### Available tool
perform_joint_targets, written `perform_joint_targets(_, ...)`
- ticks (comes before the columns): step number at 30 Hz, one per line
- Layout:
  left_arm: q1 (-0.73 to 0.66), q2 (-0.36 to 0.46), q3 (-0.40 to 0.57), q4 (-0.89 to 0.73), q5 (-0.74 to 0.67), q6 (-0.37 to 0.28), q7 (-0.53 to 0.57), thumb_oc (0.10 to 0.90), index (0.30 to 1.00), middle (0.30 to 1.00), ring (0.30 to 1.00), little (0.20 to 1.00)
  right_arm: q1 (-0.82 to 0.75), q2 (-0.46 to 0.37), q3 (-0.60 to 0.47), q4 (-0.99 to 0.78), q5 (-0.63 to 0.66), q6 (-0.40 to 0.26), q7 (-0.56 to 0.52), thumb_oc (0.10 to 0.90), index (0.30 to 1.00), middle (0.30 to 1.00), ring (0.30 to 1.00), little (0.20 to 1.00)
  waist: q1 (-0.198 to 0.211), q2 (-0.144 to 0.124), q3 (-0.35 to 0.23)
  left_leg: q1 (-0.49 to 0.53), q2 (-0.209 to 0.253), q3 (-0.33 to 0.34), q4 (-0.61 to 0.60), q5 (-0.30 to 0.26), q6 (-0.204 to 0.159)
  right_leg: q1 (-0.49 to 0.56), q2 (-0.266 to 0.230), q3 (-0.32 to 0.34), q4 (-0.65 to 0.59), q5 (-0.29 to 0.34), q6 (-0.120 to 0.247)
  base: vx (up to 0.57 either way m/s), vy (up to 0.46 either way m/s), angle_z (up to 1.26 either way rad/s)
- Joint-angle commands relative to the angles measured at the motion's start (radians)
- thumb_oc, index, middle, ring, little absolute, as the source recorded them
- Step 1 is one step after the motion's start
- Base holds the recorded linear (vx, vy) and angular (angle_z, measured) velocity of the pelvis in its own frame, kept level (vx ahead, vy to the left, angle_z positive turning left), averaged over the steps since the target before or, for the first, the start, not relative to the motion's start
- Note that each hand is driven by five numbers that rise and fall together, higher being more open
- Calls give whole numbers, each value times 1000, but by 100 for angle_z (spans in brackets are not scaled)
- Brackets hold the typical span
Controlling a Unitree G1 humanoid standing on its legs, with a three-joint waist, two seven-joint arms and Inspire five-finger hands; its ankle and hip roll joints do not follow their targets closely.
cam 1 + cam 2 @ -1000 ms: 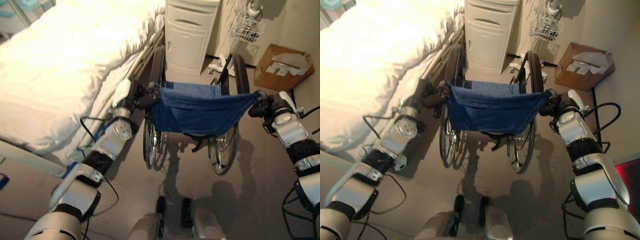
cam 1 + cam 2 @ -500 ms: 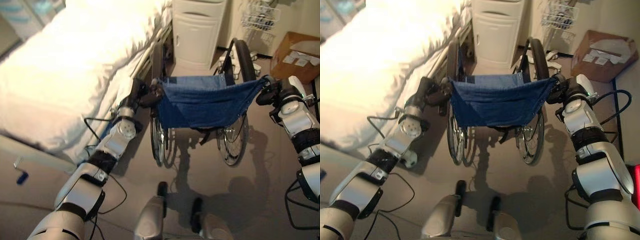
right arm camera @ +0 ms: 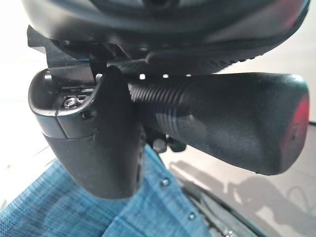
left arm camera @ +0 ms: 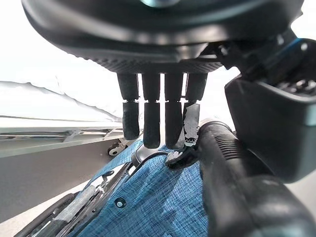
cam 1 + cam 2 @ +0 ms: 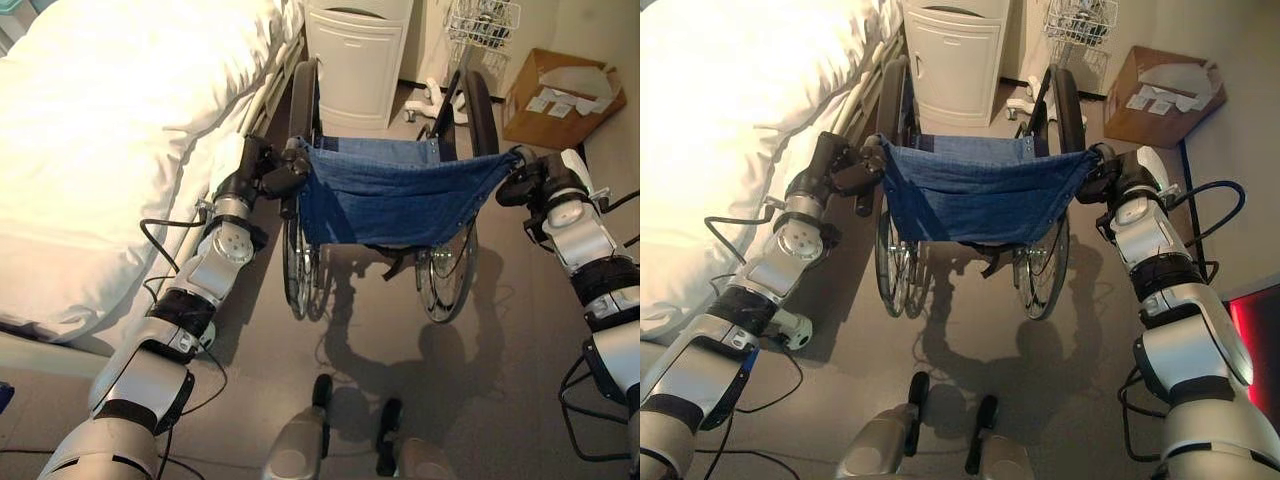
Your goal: Push the wheelchair next to the bed
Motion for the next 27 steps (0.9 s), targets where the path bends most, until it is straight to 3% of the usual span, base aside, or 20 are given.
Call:
perform_joint_targets(1, 63, 18, -87, 78, 24, 108, -13, 400, 300, 300, 300, 300, -67, 161, 113, -77, -6, -137, 103, 400, 300, 300, 300, 300, 78, -6, 51, 50, -11, 17, -75, -5, 0, -27, -88, 80, 87, 15, 69, 47, 8, -1)
perform_joint_targets(4, 60, 17, -87, 76, 25, 107, -29, 400, 300, 300, 300, 300, -71, 161, 107, -70, -10, -131, 106, 400, 300, 300, 300, 300, 77, -3, 43, 54, -10, 20, -75, -6, -1, -24, -89, 83, 84, 18, 70, 0, 0, 0)
perform_joint_targets(5, 58, 18, -90, 74, 24, 109, -26, 400, 300, 300, 300, 300, -75, 163, 106, -69, -7, -127, 105, 775, 862, 862, 862, 862, 78, -4, 41, 56, -10, 19, -77, -6, 0, -23, -89, 84, 84, 18, 70, 0, 0, 0)
perform_joint_targets(6, 56, 18, -91, 71, 22, 111, -25, 580, 571, 571, 571, 571, -76, 162, 106, -68, -5, -124, 109, 800, 900, 900, 900, 900, 78, -5, 40, 57, -9, 18, -76, -8, 0, -21, -89, 84, 84, 18, 70, -12, -37, 0)
perform_joint_targets(7, 55, 18, -92, 69, 20, 116, -29, 800, 900, 900, 900, 900, -76, 164, 105, -68, -4, -122, 111, 800, 900, 900, 900, 900, 79, -6, 38, 58, -8, 20, -76, -9, 0, -19, -89, 83, 84, 17, 70, -11, -45, 2)
perform_joint_targets(19, 175, -23, 7, 28, -231, 88, -66, 800, 900, 900, 900, 900, -58, 92, 71, -192, 168, -27, 138, 800, 900, 900, 900, 900, 62, -32, 1, 107, 19, 48, -70, -34, 1, 20, -75, 82, 84, -5, 73, -1, -40, 1)
perform_joint_targets(25, 272, -72, 80, 35, -346, 8, -78, 800, 900, 900, 900, 900, -62, 40, 33, -272, 317, -17, 101, 800, 900, 900, 900, 900, 55, -56, -25, 140, 28, 57, -65, -49, 3, 45, -60, 87, 91, -24, 74, 48, -53, -5)
perform_joint_targets(27, 322, -107, 120, 40, -436, -54, -108, 800, 900, 900, 900, 900, -37, 18, 2, -292, 385, -23, 104, 800, 900, 900, 900, 900, 48, -67, -44, 165, 35, 68, -67, -59, 2, 59, -52, 87, 88, -26, 71, 78, -56, -4)
